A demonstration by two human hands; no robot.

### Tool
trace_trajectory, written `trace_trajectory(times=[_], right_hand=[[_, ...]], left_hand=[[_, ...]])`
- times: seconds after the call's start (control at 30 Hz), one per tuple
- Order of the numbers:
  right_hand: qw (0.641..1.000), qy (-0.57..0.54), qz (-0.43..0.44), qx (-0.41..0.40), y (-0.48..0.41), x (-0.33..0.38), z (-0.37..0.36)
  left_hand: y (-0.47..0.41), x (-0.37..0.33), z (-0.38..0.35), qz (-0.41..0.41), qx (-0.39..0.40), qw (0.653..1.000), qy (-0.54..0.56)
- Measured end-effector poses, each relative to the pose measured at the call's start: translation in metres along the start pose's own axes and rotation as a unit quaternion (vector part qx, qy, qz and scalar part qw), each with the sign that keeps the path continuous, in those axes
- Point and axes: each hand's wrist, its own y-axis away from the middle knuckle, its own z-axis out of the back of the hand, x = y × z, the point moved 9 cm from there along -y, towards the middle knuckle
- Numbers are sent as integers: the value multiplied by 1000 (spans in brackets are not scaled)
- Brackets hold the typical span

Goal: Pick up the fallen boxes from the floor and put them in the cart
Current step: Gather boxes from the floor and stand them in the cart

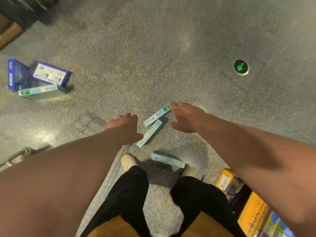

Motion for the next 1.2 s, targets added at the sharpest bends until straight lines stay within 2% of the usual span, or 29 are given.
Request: trace_trajectory(times=[0.2, 0.4, 0.7, 0.87, 0.97, 1.2], right_hand=[[999, 23, 30, 23, -162, -44, -71], [994, 82, 64, 45, -315, -80, -169], [981, 159, 106, 44, -441, -97, -267], [975, 184, 118, 26, -472, -100, -289], [974, 191, 123, 14, -479, -96, -295], [987, 117, 105, 30, -485, -95, -294]], left_hand=[[-145, -3, -81, 20, 15, 998, 54], [-267, -21, -201, 90, 47, 992, 72], [-379, -63, -330, 115, 100, 985, 84], [-401, -64, -348, 120, 45, 987, 101], [-409, -65, -350, 95, 12, 990, 105], [-427, -83, -317, 23, -65, 995, 76]])
